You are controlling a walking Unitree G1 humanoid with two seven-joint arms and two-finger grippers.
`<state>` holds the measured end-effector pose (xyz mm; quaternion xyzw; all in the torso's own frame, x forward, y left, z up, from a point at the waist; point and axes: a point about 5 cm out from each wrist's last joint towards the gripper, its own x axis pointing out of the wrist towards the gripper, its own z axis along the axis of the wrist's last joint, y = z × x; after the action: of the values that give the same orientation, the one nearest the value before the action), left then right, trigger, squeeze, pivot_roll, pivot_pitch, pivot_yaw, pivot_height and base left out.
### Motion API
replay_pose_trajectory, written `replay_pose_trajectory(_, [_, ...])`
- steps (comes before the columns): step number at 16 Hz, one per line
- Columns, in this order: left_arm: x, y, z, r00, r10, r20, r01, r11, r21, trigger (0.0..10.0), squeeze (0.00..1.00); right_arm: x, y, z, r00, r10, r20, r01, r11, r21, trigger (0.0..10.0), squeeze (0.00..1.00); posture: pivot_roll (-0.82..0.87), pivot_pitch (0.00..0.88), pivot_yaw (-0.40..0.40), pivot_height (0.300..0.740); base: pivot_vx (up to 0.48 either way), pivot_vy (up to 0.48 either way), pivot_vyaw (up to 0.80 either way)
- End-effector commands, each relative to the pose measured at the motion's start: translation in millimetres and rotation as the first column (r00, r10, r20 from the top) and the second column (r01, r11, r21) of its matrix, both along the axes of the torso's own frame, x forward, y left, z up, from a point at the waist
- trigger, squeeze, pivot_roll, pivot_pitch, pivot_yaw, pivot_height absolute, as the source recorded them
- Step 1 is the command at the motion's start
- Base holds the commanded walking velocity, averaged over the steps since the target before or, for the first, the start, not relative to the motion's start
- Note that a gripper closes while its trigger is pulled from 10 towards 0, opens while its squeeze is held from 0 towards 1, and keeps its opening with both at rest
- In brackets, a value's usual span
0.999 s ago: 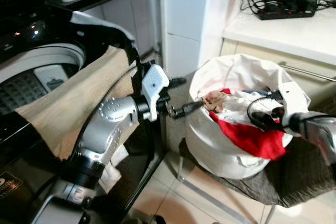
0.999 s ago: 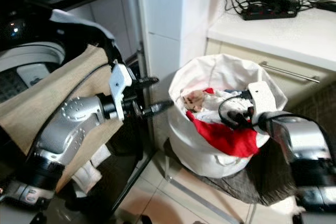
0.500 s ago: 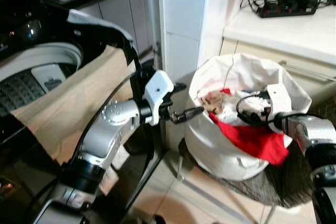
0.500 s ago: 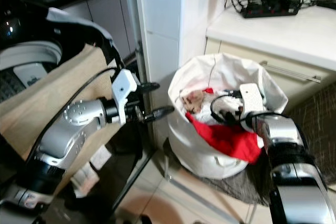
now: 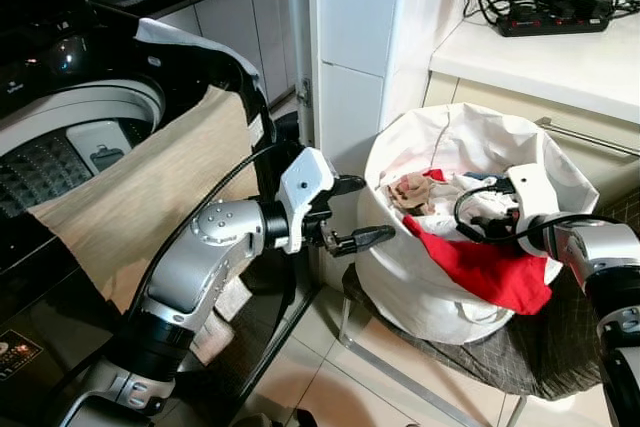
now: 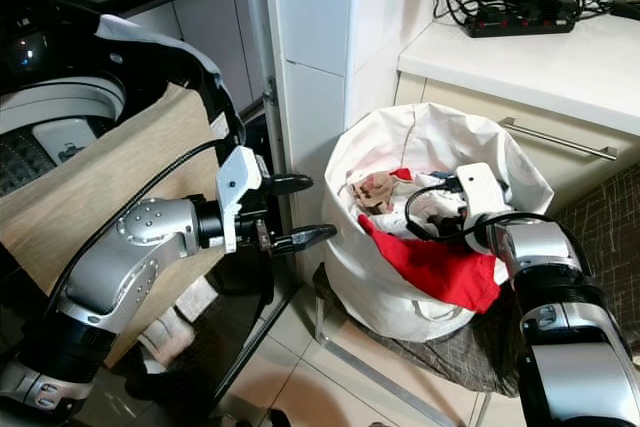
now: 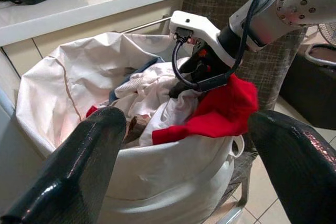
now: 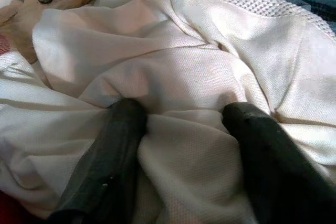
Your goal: Clothes washing
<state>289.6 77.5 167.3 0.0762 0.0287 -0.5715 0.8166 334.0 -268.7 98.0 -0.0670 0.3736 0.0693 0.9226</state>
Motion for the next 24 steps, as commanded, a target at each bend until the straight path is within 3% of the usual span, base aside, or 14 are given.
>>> replay_pose_trajectory(1, [-0.1, 0.4, 4, 1.0, -0.006, 0.009, 0.006, 1.0, 0.001, 10.0, 0.0, 4.5, -4.2, 10, 0.999, -0.01, 0.031, 0.009, 1.0, 0.004, 0.0, 0.0, -0.08, 0.0, 0.061, 0.74, 0.0, 0.0, 0.0])
replay_pose_trajectory(10, [-1.4, 0.8, 5, 1.0, -0.015, -0.005, 0.015, 1.0, -0.001, 10.0, 0.0, 9.4, -8.6, 25, 0.995, -0.042, 0.086, 0.032, 0.993, 0.11, 0.0, 0.0, -0.08, 0.0, 0.061, 0.74, 0.0, 0.0, 0.0])
replay_pose_trajectory(14, [-0.4, 1.3, 5, 1.0, -0.002, -0.005, 0.002, 1.0, -0.004, 10.0, 0.0, 11.6, -13.2, 48, 0.987, -0.056, 0.152, 0.025, 0.98, 0.199, 0.0, 0.0, -0.08, 0.0, 0.056, 0.74, 0.0, 0.0, 0.0])
replay_pose_trajectory(17, [11.7, 6.0, 11, 0.993, 0.112, 0.044, -0.11, 0.993, -0.042, 10.0, 0.0, 13.5, -9.5, 95, 0.954, -0.039, 0.297, -0.059, 0.948, 0.313, 0.0, 0.0, -0.08, 0.0, 0.055, 0.74, 0.0, 0.0, 0.0])
replay_pose_trajectory(19, [23.7, 5.2, 24, 0.976, 0.206, 0.069, -0.197, 0.972, -0.125, 10.0, 0.0, 9.7, 2.4, 149, 0.899, -0.016, 0.438, -0.188, 0.89, 0.417, 0.0, 0.0, -0.09, 0.0, 0.055, 0.74, 0.0, 0.0, 0.0])
replay_pose_trajectory(22, [29.4, -5.7, 46, 0.969, 0.216, 0.122, -0.188, 0.961, -0.204, 10.0, 0.0, -3.5, 18.7, 199, 0.828, 0.069, 0.556, -0.349, 0.84, 0.416, 0.0, 0.0, -0.11, 0.0, 0.059, 0.74, 0.0, 0.0, 0.0])
replay_pose_trajectory(23, [31.1, -9.3, 55, 0.964, 0.227, 0.135, -0.188, 0.949, -0.252, 10.0, 0.43, -6.8, 22.3, 211, 0.805, 0.086, 0.587, -0.382, 0.833, 0.401, 0.0, 0.0, -0.11, 0.0, 0.062, 0.74, 0.0, 0.0, 0.0])
replay_pose_trajectory(24, [34.5, -14.1, 72, 0.959, 0.251, 0.131, -0.19, 0.913, -0.36, 10.0, 1.0, -11.1, 30.0, 232, 0.758, 0.09, 0.646, -0.451, 0.789, 0.418, 0.0, 0.0, -0.12, 0.0, 0.06, 0.74, 0.0, 0.0, 0.0])
